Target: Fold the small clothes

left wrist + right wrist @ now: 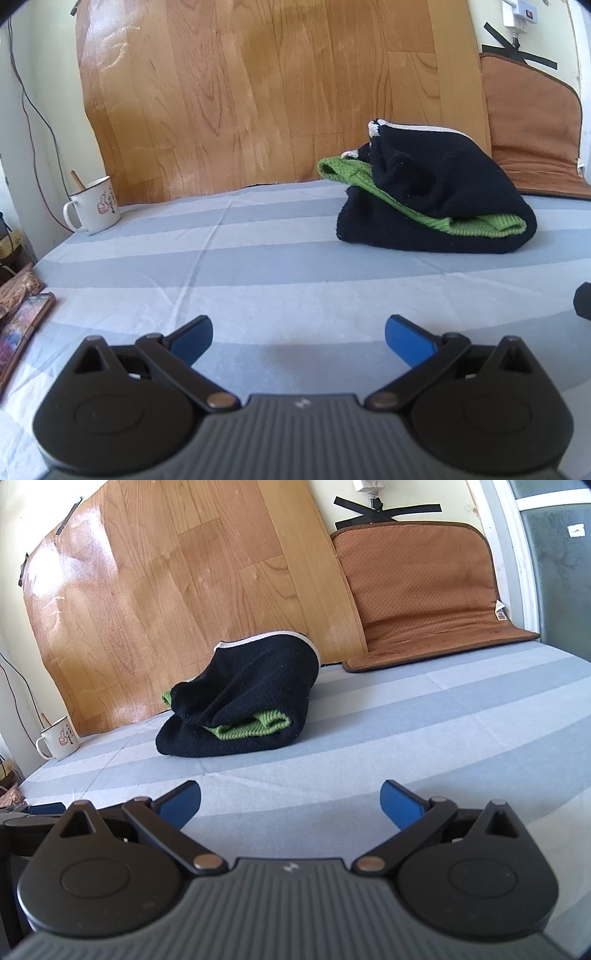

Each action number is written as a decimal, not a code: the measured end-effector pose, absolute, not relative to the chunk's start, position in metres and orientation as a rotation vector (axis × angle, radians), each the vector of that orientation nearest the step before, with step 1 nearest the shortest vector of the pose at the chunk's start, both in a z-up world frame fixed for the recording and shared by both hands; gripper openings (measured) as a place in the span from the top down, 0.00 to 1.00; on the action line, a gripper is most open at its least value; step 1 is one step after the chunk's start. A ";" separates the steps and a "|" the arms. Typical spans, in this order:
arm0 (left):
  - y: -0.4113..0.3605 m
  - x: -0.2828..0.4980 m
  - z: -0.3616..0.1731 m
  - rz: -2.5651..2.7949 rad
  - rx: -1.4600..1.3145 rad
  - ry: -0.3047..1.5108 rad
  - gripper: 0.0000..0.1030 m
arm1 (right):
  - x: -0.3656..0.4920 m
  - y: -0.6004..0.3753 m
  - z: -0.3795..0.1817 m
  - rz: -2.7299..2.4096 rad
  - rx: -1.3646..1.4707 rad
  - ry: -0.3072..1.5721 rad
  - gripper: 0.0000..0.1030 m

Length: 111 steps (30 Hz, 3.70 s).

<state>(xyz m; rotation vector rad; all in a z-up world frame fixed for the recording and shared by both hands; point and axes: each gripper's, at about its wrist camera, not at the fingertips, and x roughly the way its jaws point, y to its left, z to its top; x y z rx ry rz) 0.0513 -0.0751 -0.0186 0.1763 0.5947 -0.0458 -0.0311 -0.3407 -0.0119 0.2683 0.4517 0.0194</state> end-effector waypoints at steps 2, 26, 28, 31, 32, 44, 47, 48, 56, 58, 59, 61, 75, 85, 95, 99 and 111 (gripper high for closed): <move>-0.076 0.051 -0.019 -0.047 0.185 0.594 0.00 | -0.031 -0.341 -0.012 0.019 0.269 0.452 0.00; -0.079 0.052 -0.019 -0.057 0.217 0.603 0.00 | -0.030 -0.339 -0.014 0.019 0.269 0.457 0.00; -0.079 0.052 -0.019 -0.058 0.216 0.606 0.00 | -0.030 -0.339 -0.014 0.019 0.269 0.457 0.00; -0.079 0.053 -0.019 -0.058 0.213 0.611 0.00 | -0.030 -0.339 -0.014 0.019 0.269 0.457 0.00; -0.079 0.053 -0.019 -0.057 0.212 0.612 0.00 | -0.030 -0.339 -0.014 0.019 0.270 0.457 0.00; -0.079 0.054 -0.020 -0.055 0.214 0.620 0.00 | -0.030 -0.340 -0.014 0.019 0.269 0.457 0.00; -0.079 0.054 -0.020 -0.054 0.215 0.620 0.00 | -0.030 -0.340 -0.014 0.020 0.269 0.457 0.00; -0.079 0.054 -0.020 -0.054 0.215 0.620 0.00 | -0.030 -0.340 -0.014 0.020 0.269 0.457 0.00; -0.078 0.054 -0.020 -0.055 0.216 0.621 0.00 | -0.030 -0.340 -0.014 0.021 0.269 0.457 0.00; -0.078 0.054 -0.020 -0.054 0.216 0.621 0.00 | -0.030 -0.340 -0.014 0.021 0.269 0.457 0.00; -0.078 0.054 -0.020 -0.054 0.216 0.621 0.00 | -0.031 -0.340 -0.014 0.021 0.269 0.456 0.00; -0.078 0.054 -0.020 -0.054 0.217 0.620 0.00 | -0.031 -0.340 -0.014 0.021 0.269 0.456 0.00; -0.078 0.055 -0.019 -0.054 0.217 0.621 0.00 | -0.031 -0.340 -0.014 0.022 0.269 0.456 0.00; -0.078 0.054 -0.019 -0.054 0.218 0.620 0.00 | -0.031 -0.341 -0.014 0.023 0.269 0.456 0.00; -0.079 0.054 -0.019 -0.055 0.220 0.619 0.00 | -0.031 -0.341 -0.014 0.023 0.269 0.456 0.00; -0.078 0.054 -0.019 -0.058 0.221 0.618 0.00 | -0.031 -0.341 -0.014 0.024 0.269 0.456 0.00; -0.080 0.053 -0.018 -0.076 0.223 0.608 0.00 | -0.030 -0.341 -0.015 0.024 0.269 0.455 0.00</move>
